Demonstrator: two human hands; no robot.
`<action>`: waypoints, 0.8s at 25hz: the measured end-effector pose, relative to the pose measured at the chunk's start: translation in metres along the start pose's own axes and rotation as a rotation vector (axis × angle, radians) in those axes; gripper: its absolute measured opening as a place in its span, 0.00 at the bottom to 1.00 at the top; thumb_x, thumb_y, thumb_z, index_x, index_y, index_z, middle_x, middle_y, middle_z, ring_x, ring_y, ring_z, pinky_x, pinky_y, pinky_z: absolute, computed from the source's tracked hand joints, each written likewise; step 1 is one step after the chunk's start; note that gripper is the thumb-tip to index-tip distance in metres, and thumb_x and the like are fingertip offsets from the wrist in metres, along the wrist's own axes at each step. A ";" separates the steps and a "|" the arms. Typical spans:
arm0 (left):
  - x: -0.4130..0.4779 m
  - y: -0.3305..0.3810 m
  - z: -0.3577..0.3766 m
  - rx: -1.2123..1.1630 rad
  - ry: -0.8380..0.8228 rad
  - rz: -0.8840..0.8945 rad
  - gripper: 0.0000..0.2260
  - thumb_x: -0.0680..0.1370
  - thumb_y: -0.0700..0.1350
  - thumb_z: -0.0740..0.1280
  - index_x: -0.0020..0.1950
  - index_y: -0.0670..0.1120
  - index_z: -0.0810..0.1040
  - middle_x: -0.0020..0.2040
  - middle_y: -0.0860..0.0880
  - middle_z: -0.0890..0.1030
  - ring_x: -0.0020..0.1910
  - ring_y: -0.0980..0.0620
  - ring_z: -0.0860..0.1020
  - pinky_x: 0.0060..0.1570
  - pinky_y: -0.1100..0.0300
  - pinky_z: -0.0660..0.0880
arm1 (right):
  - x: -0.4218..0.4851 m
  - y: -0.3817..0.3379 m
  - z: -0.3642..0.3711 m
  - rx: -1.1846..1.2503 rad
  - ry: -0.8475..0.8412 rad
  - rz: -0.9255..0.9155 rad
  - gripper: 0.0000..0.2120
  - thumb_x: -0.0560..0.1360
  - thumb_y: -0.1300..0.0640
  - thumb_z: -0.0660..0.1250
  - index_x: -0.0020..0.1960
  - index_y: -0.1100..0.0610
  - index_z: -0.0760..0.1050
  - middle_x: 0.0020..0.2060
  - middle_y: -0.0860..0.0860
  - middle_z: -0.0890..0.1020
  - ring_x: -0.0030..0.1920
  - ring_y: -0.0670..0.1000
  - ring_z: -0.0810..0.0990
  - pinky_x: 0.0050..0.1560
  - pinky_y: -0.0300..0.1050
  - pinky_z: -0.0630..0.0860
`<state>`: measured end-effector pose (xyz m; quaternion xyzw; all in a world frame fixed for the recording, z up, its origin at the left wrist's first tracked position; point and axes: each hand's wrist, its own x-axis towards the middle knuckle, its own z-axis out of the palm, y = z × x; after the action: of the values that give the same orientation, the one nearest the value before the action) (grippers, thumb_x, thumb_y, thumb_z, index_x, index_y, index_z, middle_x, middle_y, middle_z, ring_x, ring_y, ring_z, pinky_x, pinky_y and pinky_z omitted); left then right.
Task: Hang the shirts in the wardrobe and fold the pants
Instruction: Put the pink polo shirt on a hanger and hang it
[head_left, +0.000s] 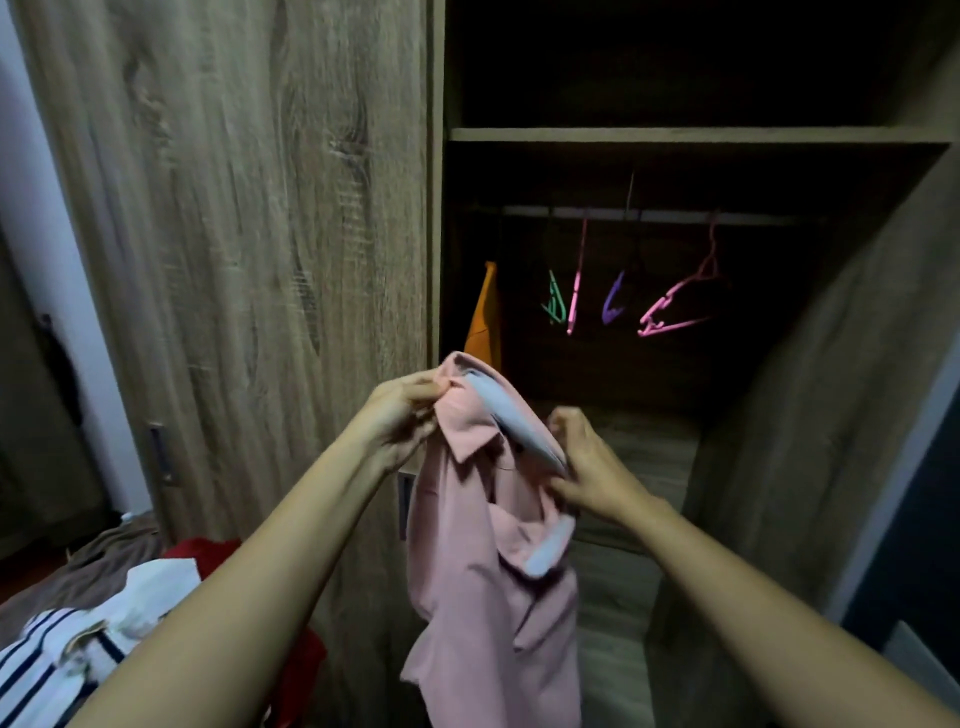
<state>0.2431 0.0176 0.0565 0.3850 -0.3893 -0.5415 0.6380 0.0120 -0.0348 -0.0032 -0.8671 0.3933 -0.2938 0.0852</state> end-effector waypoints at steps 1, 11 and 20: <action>0.001 0.002 -0.006 -0.034 0.015 0.010 0.10 0.77 0.30 0.58 0.49 0.40 0.78 0.31 0.50 0.83 0.28 0.59 0.80 0.32 0.68 0.78 | -0.010 0.012 -0.001 0.020 -0.062 0.096 0.25 0.66 0.62 0.69 0.55 0.49 0.58 0.49 0.49 0.72 0.47 0.51 0.76 0.47 0.42 0.70; -0.003 -0.006 -0.024 0.134 0.398 0.131 0.08 0.74 0.44 0.59 0.41 0.44 0.77 0.37 0.48 0.79 0.42 0.49 0.76 0.41 0.57 0.73 | 0.018 -0.033 -0.054 -0.073 0.126 -0.042 0.22 0.63 0.74 0.59 0.47 0.57 0.84 0.48 0.53 0.84 0.51 0.49 0.81 0.51 0.37 0.73; -0.006 -0.001 -0.051 1.252 0.355 0.470 0.07 0.74 0.42 0.67 0.49 0.40 0.74 0.44 0.39 0.78 0.46 0.41 0.77 0.42 0.54 0.68 | 0.015 -0.046 -0.060 -0.263 0.045 0.101 0.20 0.64 0.64 0.68 0.56 0.58 0.77 0.56 0.55 0.76 0.56 0.57 0.76 0.56 0.46 0.73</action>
<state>0.2886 0.0268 0.0342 0.6690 -0.5915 0.0089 0.4500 0.0139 -0.0101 0.0699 -0.8429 0.4735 -0.2545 -0.0236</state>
